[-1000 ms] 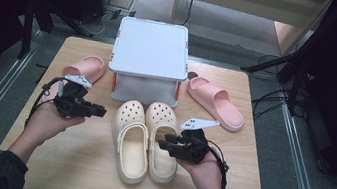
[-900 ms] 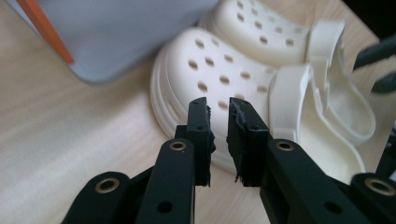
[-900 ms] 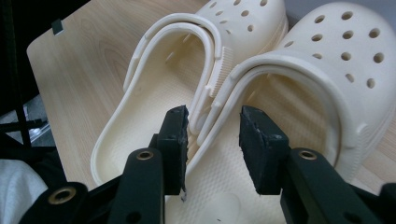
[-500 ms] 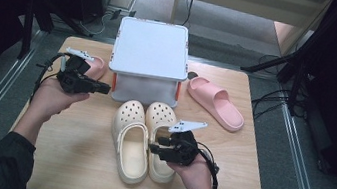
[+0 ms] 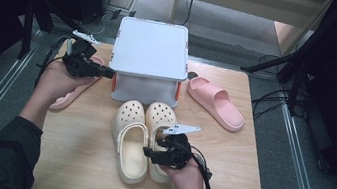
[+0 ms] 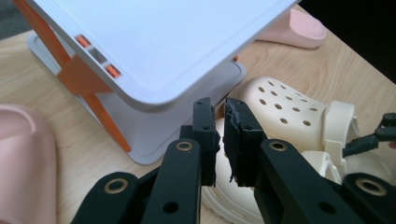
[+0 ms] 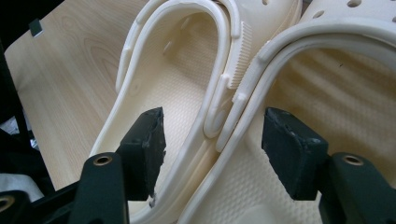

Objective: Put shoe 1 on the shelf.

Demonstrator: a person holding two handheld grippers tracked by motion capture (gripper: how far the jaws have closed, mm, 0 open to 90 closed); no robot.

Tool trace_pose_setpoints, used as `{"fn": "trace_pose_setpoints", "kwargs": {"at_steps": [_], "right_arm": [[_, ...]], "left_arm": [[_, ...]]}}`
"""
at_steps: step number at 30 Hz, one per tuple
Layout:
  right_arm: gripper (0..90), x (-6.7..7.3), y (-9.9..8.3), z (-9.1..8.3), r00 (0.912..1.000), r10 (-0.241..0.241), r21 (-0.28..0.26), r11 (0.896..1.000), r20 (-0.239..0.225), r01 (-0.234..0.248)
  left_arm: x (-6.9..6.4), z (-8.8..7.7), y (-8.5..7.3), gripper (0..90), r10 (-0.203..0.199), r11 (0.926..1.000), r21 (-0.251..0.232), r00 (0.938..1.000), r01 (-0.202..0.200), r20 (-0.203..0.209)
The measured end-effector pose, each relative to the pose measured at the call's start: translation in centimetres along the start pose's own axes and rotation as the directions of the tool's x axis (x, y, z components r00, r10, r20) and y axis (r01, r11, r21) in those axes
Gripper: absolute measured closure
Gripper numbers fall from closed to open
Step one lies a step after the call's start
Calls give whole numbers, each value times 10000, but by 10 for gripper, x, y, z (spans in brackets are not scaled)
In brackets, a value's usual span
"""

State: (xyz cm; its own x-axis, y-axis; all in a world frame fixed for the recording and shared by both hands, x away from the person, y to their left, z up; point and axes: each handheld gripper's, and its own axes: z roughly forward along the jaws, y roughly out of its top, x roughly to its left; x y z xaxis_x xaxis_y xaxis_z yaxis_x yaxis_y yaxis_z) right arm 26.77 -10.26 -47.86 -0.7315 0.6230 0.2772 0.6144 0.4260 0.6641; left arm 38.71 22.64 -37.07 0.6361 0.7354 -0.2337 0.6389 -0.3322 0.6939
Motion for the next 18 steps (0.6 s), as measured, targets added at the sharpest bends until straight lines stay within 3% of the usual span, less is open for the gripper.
{"fn": "trace_pose_setpoints", "kwargs": {"at_steps": [8, 14, 18], "right_arm": [[364, 4, 1, 9, 9991, 87, 50, 9999, 407, -89], [355, 5, 8, 19, 9966, 346, -20, 9994, 741, -346], [404, 4, 10, 29, 9928, 542, -191, 9984, 1064, -525]], "left_arm": [[4, 2, 20, 823, 149, 9994, -325, 9999, -148, 46], [8, 11, 25, 824, 235, 9995, -214, 9997, -235, -13], [11, 16, 27, 823, 378, 9992, -114, 9993, -378, 15]]}}
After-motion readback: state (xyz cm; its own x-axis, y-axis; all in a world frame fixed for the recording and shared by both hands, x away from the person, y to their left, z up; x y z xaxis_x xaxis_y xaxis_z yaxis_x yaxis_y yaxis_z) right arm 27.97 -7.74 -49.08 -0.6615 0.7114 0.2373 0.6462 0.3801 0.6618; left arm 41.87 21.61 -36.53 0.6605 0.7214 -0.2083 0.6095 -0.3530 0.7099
